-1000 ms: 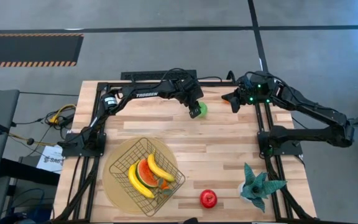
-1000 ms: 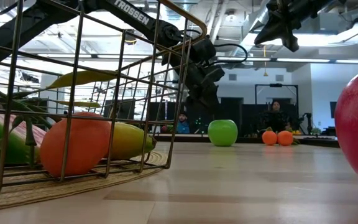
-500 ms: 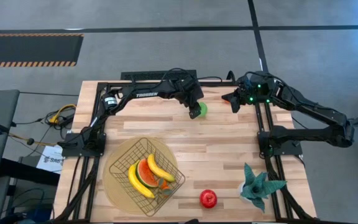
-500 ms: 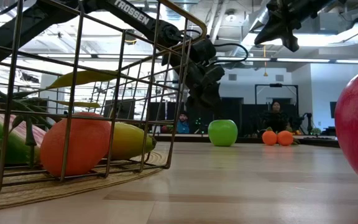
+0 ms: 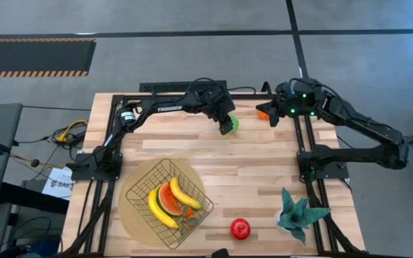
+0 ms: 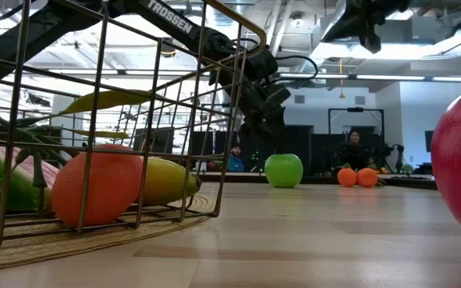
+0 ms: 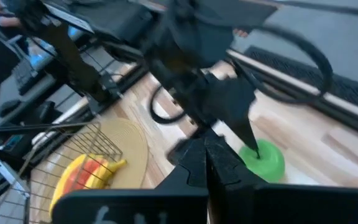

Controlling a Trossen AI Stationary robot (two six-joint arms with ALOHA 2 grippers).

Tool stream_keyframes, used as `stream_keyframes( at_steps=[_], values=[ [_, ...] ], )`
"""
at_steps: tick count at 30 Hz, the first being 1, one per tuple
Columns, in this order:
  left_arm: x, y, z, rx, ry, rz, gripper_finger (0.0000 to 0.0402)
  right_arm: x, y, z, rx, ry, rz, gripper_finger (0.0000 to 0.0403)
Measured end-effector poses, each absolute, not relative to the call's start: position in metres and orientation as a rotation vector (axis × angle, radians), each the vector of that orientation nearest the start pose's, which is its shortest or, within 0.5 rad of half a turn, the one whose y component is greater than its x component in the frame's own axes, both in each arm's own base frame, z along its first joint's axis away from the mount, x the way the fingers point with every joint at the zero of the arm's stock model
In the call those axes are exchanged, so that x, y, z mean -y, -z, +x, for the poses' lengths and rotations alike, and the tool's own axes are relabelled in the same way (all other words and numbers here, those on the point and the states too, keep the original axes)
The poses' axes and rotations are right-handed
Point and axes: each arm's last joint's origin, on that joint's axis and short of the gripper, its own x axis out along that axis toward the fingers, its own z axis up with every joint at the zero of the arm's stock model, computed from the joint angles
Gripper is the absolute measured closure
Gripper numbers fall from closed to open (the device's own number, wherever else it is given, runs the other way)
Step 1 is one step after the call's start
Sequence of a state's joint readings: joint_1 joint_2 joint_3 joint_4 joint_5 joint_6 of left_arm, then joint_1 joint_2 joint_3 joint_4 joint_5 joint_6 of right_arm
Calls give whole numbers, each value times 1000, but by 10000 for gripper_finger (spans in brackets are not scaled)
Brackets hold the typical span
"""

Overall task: Build produce basket
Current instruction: Put the green apple into the gold wire basket

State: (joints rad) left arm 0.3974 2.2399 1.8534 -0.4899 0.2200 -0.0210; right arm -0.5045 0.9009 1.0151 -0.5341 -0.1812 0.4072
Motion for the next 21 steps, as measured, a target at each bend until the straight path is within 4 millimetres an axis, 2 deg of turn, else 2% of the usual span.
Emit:
stream_keyframes(
  at_steps=[5,9,21],
  values=[
    [-189,-192,459,-851,-195,-327,323,76,-375,161,-293,352,494,401],
    [-188,-190,459,-854,-195,-338,388,71,-378,162,-294,323,473,400],
    [-186,-192,463,-823,-176,-317,401,65,-375,164,-336,335,470,401]
  ],
)
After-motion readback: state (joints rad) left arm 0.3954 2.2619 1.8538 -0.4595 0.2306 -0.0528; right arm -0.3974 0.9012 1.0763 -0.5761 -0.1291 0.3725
